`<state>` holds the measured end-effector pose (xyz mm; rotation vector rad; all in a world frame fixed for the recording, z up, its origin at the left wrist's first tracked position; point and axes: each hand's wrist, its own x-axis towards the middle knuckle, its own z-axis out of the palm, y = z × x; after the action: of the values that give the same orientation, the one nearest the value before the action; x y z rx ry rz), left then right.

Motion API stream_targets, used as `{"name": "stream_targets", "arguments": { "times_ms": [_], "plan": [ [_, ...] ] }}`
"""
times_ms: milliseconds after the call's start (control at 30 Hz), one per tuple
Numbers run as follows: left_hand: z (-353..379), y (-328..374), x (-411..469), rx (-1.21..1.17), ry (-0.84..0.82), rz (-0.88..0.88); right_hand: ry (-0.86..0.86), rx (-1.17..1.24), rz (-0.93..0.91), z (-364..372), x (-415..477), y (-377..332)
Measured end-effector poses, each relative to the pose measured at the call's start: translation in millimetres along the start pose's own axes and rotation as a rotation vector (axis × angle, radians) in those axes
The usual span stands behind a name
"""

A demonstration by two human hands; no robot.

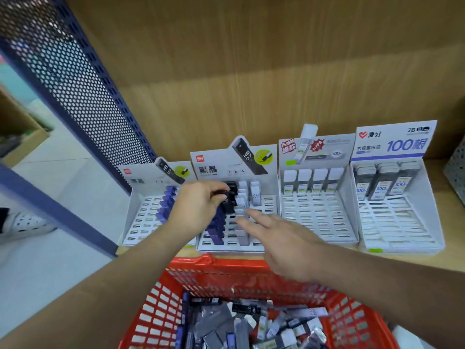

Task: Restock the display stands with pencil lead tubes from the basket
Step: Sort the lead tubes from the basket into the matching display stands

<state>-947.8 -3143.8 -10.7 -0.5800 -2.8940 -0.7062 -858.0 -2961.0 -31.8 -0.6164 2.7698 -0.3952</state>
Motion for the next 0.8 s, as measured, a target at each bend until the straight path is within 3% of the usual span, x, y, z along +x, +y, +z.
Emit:
{"name": "stream_targets", "arguments": {
  "times_ms": [200, 433, 633, 800],
  "plan": [
    [3, -4, 3, -0.040, -0.053, -0.024, -0.008, 0.004, 0.010, 4, -2, 5],
    [3, -2, 11, 0.064, -0.180, 0.113, 0.011, 0.011, 0.016, 3, -5, 6],
    [7, -2, 12, -0.004, -0.115, 0.077, 0.053, 0.061, 0.030, 1, -8, 7],
    [15, -14, 10, 0.094, -0.085, 0.172, 0.067, 0.077, 0.028, 3, -9, 8]
  ]
}}
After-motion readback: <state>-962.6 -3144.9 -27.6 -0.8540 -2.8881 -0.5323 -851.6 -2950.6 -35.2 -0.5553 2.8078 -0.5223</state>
